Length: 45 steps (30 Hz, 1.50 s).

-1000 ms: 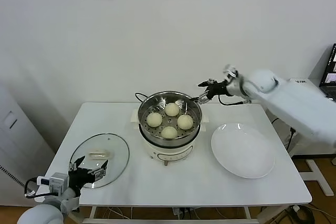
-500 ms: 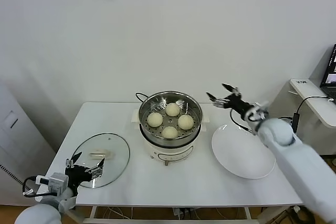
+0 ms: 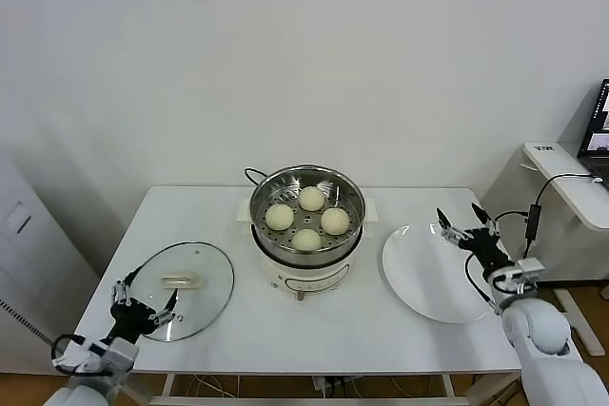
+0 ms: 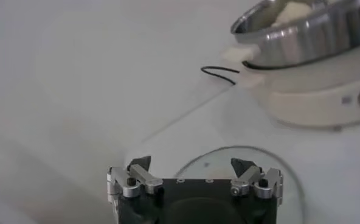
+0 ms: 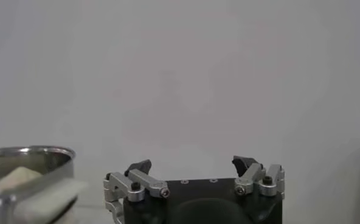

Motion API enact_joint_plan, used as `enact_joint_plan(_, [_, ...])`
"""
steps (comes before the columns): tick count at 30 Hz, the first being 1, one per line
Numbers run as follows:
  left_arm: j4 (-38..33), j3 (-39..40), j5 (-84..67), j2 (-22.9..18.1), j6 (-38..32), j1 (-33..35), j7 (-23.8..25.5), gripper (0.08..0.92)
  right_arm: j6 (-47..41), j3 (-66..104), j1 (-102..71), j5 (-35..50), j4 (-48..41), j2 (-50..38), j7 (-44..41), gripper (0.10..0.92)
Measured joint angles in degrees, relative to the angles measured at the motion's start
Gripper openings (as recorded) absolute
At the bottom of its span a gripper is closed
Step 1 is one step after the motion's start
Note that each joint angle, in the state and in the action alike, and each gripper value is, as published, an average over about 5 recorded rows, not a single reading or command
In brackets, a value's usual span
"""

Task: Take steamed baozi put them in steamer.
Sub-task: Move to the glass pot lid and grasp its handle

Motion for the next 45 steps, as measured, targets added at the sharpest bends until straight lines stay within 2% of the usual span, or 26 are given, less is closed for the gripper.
enact_joint_plan(10, [9.87,1.26,34.21,-4.05,-10.41,-2.21,-2.76,0.823,0.66,4.48,-3.47,-3.85,-0.44,4.52,0.45,0.823])
enact_joint_plan(19, [18.17,2.07,54.39,-8.24,-14.71,-6.22,-5.95,0.823,0.91,6.23,-4.87,-5.46,-0.64,6.69,0.44,0.823])
enact_joint_plan(29, [24.21,2.87,63.08,-10.75,-16.55,-10.52,-6.98,0.823,1.23,6.99,-5.3,-7.0,-1.24,8.02,0.14,0.823])
enact_joint_plan(45, [31.36,3.56,66.3,-12.79,-17.38,-16.38,-7.04,0.823,1.7,7.24,-5.62,-8.62,-1.92,8.5,-0.6,0.823])
